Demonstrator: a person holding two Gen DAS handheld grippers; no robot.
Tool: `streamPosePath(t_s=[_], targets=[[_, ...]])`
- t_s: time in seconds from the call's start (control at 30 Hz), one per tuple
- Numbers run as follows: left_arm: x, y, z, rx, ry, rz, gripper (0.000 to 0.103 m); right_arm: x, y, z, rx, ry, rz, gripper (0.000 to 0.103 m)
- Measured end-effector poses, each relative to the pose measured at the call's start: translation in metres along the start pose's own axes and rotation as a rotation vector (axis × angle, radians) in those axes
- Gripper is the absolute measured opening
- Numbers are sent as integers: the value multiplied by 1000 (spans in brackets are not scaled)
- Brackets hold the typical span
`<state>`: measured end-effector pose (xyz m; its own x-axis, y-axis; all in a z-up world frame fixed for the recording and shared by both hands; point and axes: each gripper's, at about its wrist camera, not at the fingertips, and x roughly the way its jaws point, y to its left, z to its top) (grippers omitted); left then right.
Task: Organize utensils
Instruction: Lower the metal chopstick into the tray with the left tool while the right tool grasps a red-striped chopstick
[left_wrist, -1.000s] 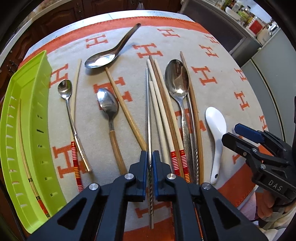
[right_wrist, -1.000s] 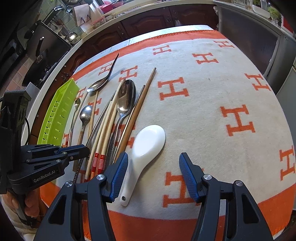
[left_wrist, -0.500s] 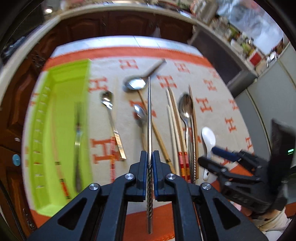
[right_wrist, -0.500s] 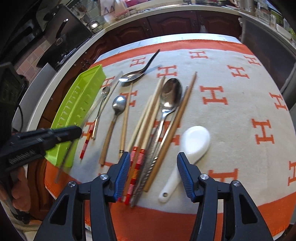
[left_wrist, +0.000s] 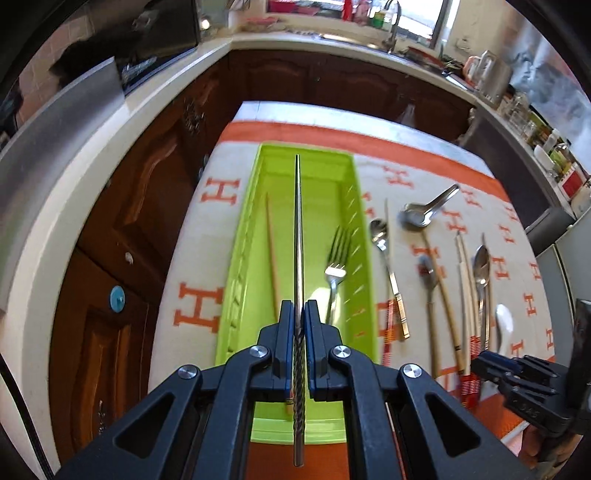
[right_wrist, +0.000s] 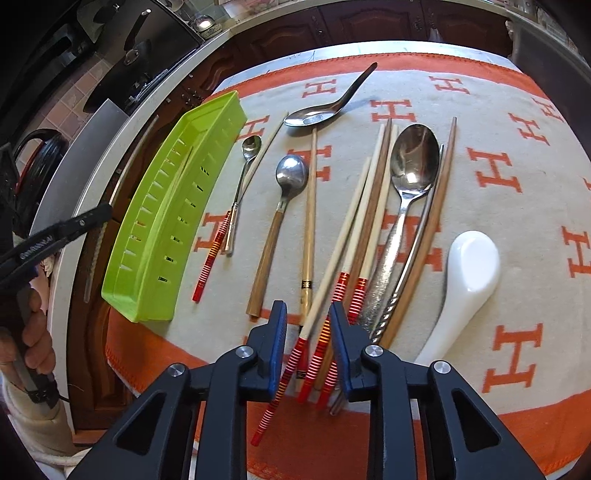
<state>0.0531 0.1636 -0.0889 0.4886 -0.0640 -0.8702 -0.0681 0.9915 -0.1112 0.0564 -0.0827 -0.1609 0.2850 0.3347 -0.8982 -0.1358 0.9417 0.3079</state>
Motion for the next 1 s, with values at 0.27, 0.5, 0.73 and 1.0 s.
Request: streamPosePath(t_s=[0.27, 0.5, 0.73, 1.0], targets=[[21, 9, -11, -6, 10, -15, 9, 12, 10, 7, -2, 11, -57, 19], [7, 14, -10, -1, -43, 5, 21, 27, 8, 13, 37, 33, -92, 13], [-2, 28, -7, -42, -61, -5, 22, 25, 3, 18, 86, 11, -91, 5], [-14, 40, -5, -71, -81, 2, 22, -15, 10, 24, 109, -65, -24, 5]])
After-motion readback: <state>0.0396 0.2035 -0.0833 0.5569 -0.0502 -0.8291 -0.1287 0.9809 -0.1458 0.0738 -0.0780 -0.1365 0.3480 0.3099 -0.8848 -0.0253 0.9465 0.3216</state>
